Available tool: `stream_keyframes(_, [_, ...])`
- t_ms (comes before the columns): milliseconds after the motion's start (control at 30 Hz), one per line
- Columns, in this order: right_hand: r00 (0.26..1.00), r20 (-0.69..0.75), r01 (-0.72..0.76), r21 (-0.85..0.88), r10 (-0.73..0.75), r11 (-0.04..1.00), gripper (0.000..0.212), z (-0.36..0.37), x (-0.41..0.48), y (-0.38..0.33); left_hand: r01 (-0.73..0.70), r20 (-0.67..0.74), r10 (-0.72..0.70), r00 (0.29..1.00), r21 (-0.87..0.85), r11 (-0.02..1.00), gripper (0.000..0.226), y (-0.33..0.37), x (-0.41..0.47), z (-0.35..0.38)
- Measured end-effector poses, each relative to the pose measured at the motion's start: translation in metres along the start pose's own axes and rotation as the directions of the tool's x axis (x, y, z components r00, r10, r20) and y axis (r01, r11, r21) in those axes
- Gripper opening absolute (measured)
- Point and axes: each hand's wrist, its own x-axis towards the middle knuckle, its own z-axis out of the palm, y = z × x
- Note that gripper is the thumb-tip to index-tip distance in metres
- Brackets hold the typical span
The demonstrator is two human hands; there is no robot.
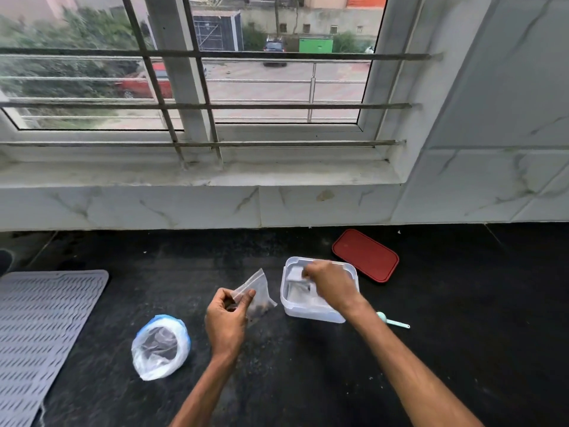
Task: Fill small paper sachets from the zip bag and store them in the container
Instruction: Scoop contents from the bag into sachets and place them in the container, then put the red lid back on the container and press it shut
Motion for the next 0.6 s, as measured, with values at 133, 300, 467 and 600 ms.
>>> stream_keyframes(133, [0.973, 0.226, -0.055, 0.01, 0.052, 0.998, 0.039, 0.035, -0.01, 0.008, -0.07, 0.033, 0.069, 0.997, 0.038, 0.997, 0.028, 0.01, -0.004, 0.005])
stream_keyframes(300, [0.996, -0.081, 0.018, 0.525, 0.029, 0.851, 0.025, -0.01, -0.03, -0.004, -0.125, 0.216, 0.11, 0.97, 0.058, 0.99, 0.031, 0.016, 0.001, 0.029])
stream_keyframes(467, [0.987, -0.151, 0.118, 0.391, -0.063, 0.913, 0.015, -0.04, -0.041, 0.009, -0.252, 0.397, 0.201, 0.896, 0.081, 0.964, 0.031, 0.036, -0.001, 0.069])
stream_keyframes(600, [0.944, -0.329, 0.101, 0.355, 0.023, 0.929, 0.011, -0.055, -0.037, 0.035, -0.316, 0.493, 0.235, 0.837, 0.086, 0.945, 0.032, 0.05, 0.007, 0.088])
